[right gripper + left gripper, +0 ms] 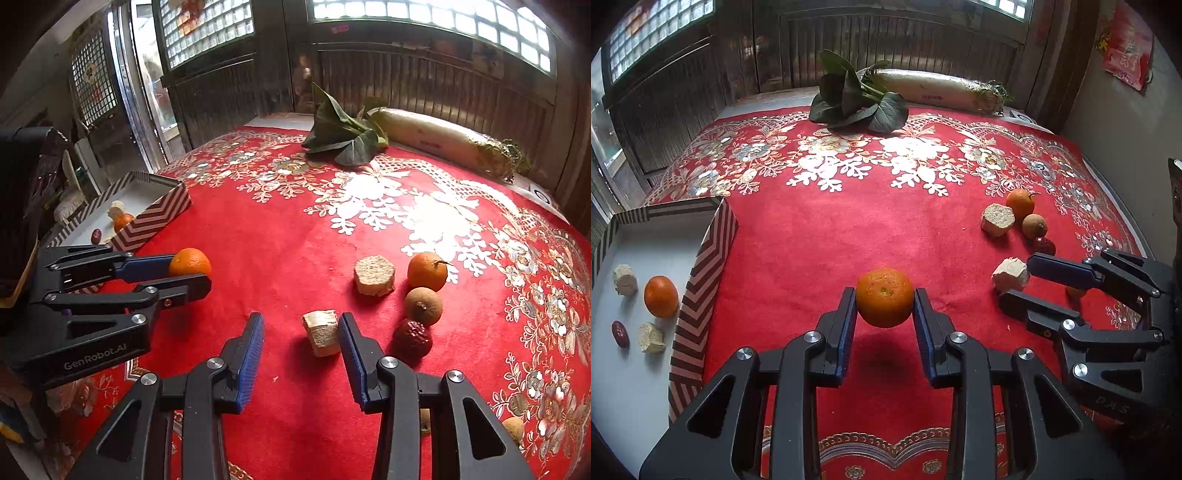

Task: Organize fruits
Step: 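Grasp a mandarin orange with the left tool while the right tool grasps a round pale cake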

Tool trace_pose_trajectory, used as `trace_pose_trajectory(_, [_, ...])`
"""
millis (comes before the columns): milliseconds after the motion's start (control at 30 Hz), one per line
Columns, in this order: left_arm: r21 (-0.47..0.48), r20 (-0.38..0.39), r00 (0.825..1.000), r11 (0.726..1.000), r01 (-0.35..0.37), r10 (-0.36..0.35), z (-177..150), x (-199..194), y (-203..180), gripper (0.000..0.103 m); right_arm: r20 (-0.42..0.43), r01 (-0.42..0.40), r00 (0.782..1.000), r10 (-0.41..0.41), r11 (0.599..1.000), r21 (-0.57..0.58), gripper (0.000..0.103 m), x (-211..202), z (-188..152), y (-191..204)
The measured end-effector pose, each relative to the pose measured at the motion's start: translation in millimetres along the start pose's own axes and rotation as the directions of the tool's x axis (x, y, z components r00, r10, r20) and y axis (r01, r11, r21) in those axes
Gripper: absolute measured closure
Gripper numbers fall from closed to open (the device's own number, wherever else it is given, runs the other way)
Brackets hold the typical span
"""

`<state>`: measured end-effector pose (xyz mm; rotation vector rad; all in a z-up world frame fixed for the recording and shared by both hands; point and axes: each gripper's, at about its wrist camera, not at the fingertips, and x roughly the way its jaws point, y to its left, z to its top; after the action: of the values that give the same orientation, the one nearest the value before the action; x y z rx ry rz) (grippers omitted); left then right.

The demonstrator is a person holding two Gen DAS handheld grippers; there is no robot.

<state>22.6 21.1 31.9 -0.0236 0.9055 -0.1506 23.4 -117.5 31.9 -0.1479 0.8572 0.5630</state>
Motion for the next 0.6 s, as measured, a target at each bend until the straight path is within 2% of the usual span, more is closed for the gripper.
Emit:
trace_pose_trajectory(67, [-0.004,0.004,1.000,1.000,-0.007,0.007,-1.0,-2.0,2.6,0.073,0.001,-0.022,1.000,0.022,1.000,-0.003,0.063,-3.4,-2.4,5.2])
trace_pose_trajectory(133, [-0.009,0.002,1.000,1.000,-0.002,0.002,-1.6,-3.1,4.6,0.073,0.000,-0.084,0.996,0.084,0.996,0.008,0.063,-3.6,-3.1,8.1])
trace_pose_trajectory(300, [-0.009,0.010,1.000,1.000,-0.005,0.005,-3.7,-10.0,8.3,0.073,-0.013,-0.081,0.997,0.080,0.997,-0.020,0.063,2.5,-0.8,24.6])
trace_pose_trajectory(367, [-0.009,0.012,1.000,1.000,-0.005,0.005,-5.0,-12.6,10.8,0.073,0.013,-0.043,0.999,0.043,0.999,-0.024,0.063,-4.6,-1.4,25.0])
trace_pose_trajectory(467, [-0.013,0.013,1.000,1.000,0.001,-0.001,-6.7,-14.5,12.8,0.073,0.029,0.060,0.998,-0.059,0.998,-0.028,0.063,-5.4,-1.8,20.7])
trace_pose_trajectory(600, [-0.012,0.022,1.000,1.000,0.009,-0.009,-8.8,-18.7,11.8,0.073,-0.031,0.061,0.998,-0.061,0.998,-0.021,0.063,17.8,-1.3,16.6])
